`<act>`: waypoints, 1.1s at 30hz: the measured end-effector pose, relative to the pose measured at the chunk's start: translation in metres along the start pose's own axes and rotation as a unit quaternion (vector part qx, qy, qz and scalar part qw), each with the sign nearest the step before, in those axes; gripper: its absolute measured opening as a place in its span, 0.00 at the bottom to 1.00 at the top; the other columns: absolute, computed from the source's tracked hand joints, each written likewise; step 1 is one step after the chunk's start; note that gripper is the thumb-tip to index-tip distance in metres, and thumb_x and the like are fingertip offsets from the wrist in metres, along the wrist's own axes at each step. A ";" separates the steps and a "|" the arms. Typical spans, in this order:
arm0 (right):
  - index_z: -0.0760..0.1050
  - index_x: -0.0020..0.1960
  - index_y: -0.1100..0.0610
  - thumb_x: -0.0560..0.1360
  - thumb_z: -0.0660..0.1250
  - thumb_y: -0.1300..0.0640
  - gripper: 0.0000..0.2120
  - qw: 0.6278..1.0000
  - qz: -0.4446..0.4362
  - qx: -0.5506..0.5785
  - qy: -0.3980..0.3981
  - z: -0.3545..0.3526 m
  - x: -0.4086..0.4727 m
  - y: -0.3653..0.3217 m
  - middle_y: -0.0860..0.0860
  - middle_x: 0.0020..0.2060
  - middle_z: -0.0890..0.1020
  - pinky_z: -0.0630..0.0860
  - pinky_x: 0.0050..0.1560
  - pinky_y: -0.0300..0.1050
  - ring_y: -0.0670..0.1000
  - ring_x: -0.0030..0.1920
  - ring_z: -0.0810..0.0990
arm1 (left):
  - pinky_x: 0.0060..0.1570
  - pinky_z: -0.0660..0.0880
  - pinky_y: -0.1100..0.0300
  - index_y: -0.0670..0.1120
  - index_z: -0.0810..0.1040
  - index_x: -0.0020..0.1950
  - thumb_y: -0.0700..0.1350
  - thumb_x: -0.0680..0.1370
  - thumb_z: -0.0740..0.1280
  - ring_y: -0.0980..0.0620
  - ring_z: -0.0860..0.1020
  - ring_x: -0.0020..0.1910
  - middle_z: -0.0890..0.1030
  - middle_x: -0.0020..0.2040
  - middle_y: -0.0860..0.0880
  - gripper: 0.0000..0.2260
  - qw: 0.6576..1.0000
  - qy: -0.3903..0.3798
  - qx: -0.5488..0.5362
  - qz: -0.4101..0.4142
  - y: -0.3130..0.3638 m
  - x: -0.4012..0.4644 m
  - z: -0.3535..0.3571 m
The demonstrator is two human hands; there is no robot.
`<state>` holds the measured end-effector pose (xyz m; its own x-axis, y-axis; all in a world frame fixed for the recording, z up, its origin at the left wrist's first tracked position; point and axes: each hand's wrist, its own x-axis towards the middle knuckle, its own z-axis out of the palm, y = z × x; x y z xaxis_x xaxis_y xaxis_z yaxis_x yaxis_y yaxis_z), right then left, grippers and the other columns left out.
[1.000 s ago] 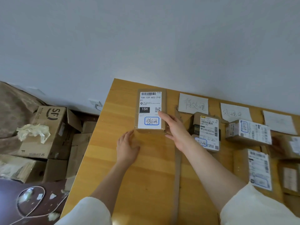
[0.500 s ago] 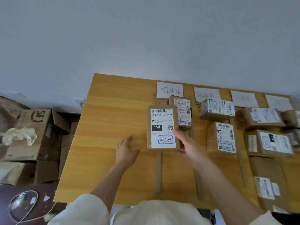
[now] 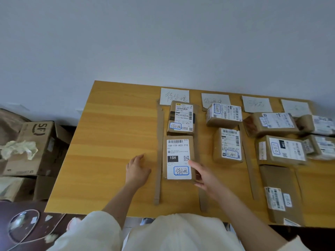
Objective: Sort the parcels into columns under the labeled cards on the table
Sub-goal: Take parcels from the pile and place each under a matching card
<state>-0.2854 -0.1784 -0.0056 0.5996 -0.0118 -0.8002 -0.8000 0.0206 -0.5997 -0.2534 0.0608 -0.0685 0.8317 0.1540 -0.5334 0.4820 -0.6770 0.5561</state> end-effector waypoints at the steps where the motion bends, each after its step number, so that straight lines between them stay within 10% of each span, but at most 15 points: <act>1: 0.75 0.62 0.47 0.66 0.71 0.35 0.28 1.000 0.007 0.002 0.003 -0.002 0.002 0.004 0.47 0.56 0.83 0.74 0.64 0.51 0.49 0.58 0.79 | 0.69 0.60 0.53 0.49 0.65 0.75 0.44 0.73 0.71 0.43 0.62 0.72 0.66 0.74 0.46 0.31 1.000 0.000 0.001 -0.003 0.001 -0.003 0.003; 19: 0.70 0.66 0.49 0.72 0.69 0.39 0.26 0.999 0.040 0.015 0.010 0.000 0.021 0.012 0.44 0.55 0.78 0.70 0.67 0.52 0.49 0.61 0.73 | 0.70 0.62 0.51 0.48 0.63 0.76 0.45 0.74 0.69 0.41 0.62 0.72 0.66 0.74 0.45 0.31 0.999 -0.024 0.032 -0.018 0.004 -0.024 0.015; 24: 0.71 0.64 0.50 0.78 0.64 0.45 0.17 0.999 0.024 0.023 0.028 0.004 0.018 0.007 0.42 0.46 0.80 0.70 0.57 0.46 0.44 0.49 0.77 | 0.70 0.63 0.51 0.48 0.63 0.76 0.45 0.74 0.69 0.42 0.63 0.72 0.67 0.74 0.45 0.31 0.999 -0.027 0.035 -0.016 0.002 -0.024 0.015; 33: 0.67 0.72 0.51 0.80 0.61 0.44 0.22 0.999 0.006 -0.004 0.042 0.004 0.020 0.007 0.47 0.58 0.79 0.71 0.65 0.50 0.50 0.60 0.76 | 0.69 0.65 0.49 0.48 0.63 0.75 0.46 0.74 0.69 0.42 0.64 0.71 0.67 0.73 0.45 0.31 0.998 -0.036 0.043 -0.015 0.003 -0.024 0.015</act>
<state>-0.2789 -0.1742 -0.0255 0.5862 -0.0962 -0.8045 -0.8074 0.0131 -0.5899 -0.2760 0.0443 -0.0637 0.7936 0.1259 -0.5953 0.4788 -0.7329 0.4834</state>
